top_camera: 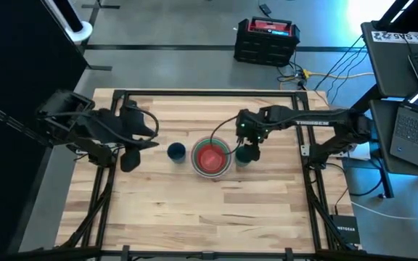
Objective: Nest bowls inside each other
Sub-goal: Stack the green cup on the blue cup
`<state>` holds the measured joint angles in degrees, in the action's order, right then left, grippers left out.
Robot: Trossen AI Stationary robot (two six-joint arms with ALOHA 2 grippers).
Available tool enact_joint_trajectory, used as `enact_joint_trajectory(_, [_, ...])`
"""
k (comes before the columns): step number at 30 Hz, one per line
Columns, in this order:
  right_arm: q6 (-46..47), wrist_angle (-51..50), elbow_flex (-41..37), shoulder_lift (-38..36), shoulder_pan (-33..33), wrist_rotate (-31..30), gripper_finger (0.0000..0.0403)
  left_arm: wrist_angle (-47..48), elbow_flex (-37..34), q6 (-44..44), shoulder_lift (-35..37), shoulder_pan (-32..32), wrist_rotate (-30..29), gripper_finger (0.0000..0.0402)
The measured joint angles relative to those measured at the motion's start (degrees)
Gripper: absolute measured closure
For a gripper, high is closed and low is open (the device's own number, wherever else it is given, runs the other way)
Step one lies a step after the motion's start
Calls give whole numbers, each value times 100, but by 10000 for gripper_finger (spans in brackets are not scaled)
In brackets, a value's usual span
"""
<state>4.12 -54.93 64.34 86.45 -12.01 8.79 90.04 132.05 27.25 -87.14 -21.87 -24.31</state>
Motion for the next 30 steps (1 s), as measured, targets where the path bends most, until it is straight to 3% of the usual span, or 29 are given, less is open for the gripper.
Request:
enact_joint_trajectory(5, [-93, 152, 2, 561, -89, -163, 177, -2, -2, -101, 3, 0, -2, 289])
enact_joint_trajectory(17, [-47, -1090, 549, 380, -77, 93, 395, -2, -31, -265, 3, -21, -3, 289])
enact_joint_trajectory(21, [78, -1824, 1570, -53, -34, 153, 402, -3, -33, -325, 3, -22, -3, 289])
enact_joint_trajectory(24, [283, -1396, 2649, 16, 30, 197, 402, -2, -33, -324, 3, -22, -3, 289])
enact_joint_trajectory(30, [339, -20, 4543, 1450, 122, 438, 402, -2, -33, -253, 20, -26, 34, 289])
